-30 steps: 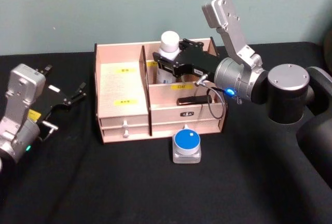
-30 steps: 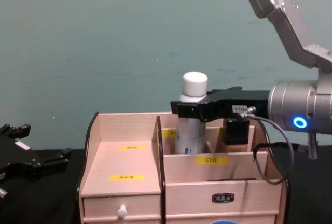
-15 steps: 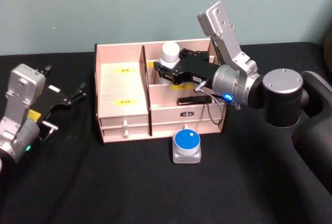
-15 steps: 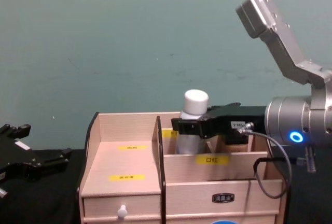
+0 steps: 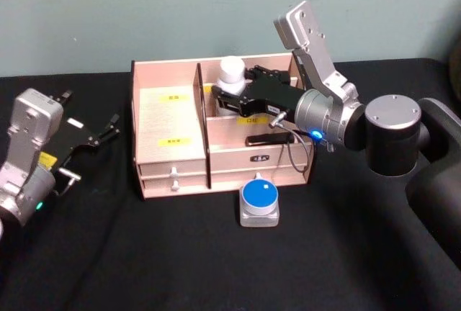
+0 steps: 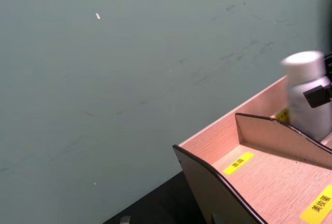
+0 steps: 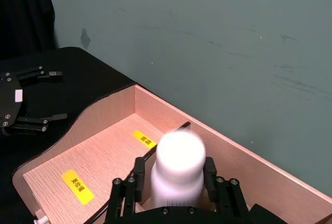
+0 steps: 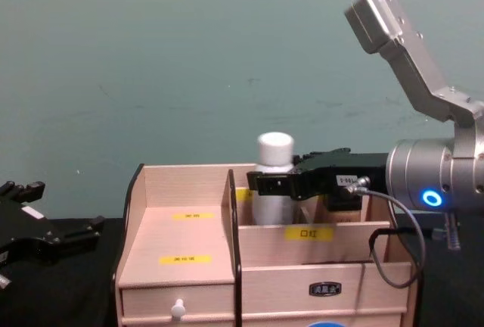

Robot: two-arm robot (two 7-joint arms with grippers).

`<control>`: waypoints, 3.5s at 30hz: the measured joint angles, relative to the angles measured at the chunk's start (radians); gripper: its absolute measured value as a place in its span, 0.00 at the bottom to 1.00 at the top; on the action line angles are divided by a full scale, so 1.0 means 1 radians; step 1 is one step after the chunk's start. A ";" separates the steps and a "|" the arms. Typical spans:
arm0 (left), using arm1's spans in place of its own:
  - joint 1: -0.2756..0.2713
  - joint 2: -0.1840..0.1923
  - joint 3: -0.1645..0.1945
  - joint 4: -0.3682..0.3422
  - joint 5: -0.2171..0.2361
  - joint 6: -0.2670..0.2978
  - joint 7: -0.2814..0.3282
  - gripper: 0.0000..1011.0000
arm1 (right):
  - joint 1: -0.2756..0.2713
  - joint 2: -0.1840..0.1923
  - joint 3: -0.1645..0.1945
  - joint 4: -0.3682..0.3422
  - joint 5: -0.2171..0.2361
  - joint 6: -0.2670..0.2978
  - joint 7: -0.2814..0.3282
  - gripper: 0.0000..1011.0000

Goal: Pick up the facial cleanser and watermelon frost from the table and place them into the tiered storage box.

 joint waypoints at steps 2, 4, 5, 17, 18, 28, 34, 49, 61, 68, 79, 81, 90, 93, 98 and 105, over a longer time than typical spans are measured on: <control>0.000 0.000 0.000 0.000 0.000 0.000 0.000 1.00 | 0.000 0.000 0.000 -0.001 0.001 0.000 0.000 0.73; 0.000 0.000 0.000 0.000 0.000 0.000 0.000 1.00 | 0.000 0.000 0.000 -0.001 0.001 0.000 0.000 0.81; 0.000 0.000 0.000 0.000 0.000 0.000 0.000 1.00 | 0.000 0.000 0.000 -0.001 0.001 0.000 0.000 0.82; 0.000 0.000 0.000 0.000 0.000 0.000 0.000 1.00 | -0.030 0.037 0.008 -0.107 -0.015 0.030 -0.016 0.99; 0.000 0.000 0.000 0.000 0.000 0.000 0.000 1.00 | -0.030 0.037 0.008 -0.107 -0.015 0.030 -0.016 0.99; 0.000 0.000 0.000 0.000 0.000 0.000 0.000 1.00 | -0.173 0.172 0.044 -0.425 -0.033 0.146 -0.029 0.99; 0.000 0.000 0.000 0.000 0.000 0.000 0.000 1.00 | -0.284 0.231 0.082 -0.557 -0.008 0.175 -0.032 0.99; 0.000 0.000 0.000 0.000 0.000 0.000 0.000 1.00 | -0.516 0.308 0.126 -0.689 0.029 0.248 -0.076 0.99; 0.000 0.000 0.000 0.000 0.000 0.000 0.000 1.00 | -0.551 0.280 0.107 -0.658 -0.024 0.313 -0.112 0.99; 0.000 0.000 0.000 0.000 0.000 0.000 0.000 1.00 | -0.524 0.245 0.093 -0.613 -0.044 0.315 -0.101 0.99; 0.000 0.000 0.000 0.000 0.000 0.000 0.000 1.00 | -0.482 0.196 0.077 -0.540 -0.071 0.295 -0.074 0.99; 0.000 0.000 0.000 0.000 0.000 0.000 0.000 1.00 | -0.477 0.191 0.075 -0.532 -0.075 0.291 -0.071 0.99; 0.000 0.000 0.000 0.000 0.000 0.000 0.000 1.00 | -0.458 0.166 0.063 -0.503 -0.102 0.284 -0.065 0.99; 0.000 0.000 0.000 0.000 0.000 0.000 0.000 1.00 | -0.455 0.161 0.062 -0.495 -0.113 0.285 -0.065 0.99; 0.000 0.000 0.000 0.000 0.000 0.000 0.000 1.00 | -0.456 0.154 0.062 -0.487 -0.130 0.285 -0.065 0.99; 0.000 0.000 0.000 0.000 0.000 0.000 0.000 1.00 | -0.454 0.144 0.065 -0.479 -0.151 0.281 -0.064 0.99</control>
